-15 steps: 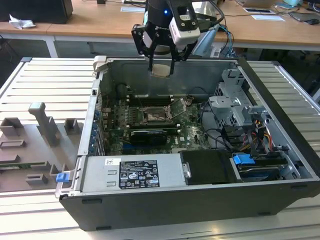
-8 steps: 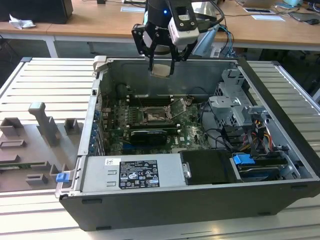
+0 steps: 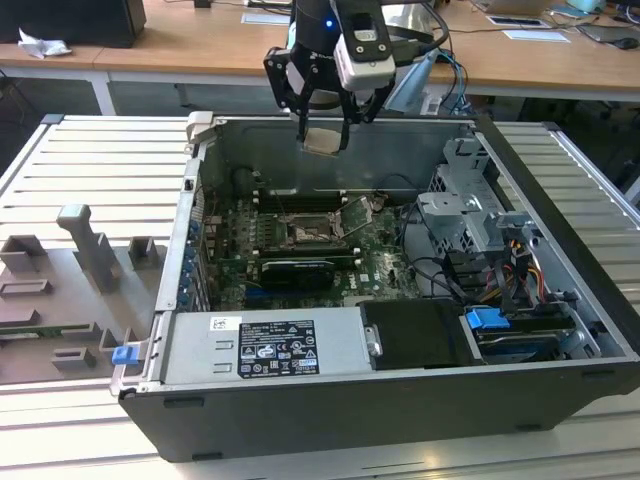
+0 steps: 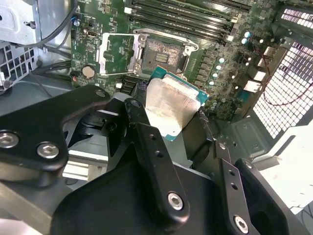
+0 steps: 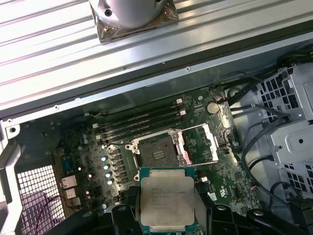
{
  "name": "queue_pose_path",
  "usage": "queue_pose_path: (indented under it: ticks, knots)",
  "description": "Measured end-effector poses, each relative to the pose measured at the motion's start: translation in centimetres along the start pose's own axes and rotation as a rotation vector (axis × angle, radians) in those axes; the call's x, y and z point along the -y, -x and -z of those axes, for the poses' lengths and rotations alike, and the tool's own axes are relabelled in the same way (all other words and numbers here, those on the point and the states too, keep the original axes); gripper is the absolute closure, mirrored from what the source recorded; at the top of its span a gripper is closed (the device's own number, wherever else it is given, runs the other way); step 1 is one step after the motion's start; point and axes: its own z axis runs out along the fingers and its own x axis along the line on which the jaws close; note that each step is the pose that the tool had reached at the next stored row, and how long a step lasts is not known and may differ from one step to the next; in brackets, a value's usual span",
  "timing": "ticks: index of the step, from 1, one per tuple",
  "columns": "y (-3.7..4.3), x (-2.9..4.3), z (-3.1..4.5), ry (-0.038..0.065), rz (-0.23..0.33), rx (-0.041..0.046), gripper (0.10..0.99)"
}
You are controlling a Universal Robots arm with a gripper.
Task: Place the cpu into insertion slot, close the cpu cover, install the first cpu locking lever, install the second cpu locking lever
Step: 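Place the cpu into insertion slot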
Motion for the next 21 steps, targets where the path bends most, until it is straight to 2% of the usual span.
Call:
queue_pose_path:
  ticks: [9, 19, 21]
  knots:
    - [0.01, 0.03, -0.37, -0.001, -0.025, 0.0027, 0.549]
    - [0.01, 0.05, -0.59, 0.002, -0.181, 0.0167, 0.549]
    - [0.01, 0.06, -0.66, 0.002, -0.237, 0.0219, 0.549]
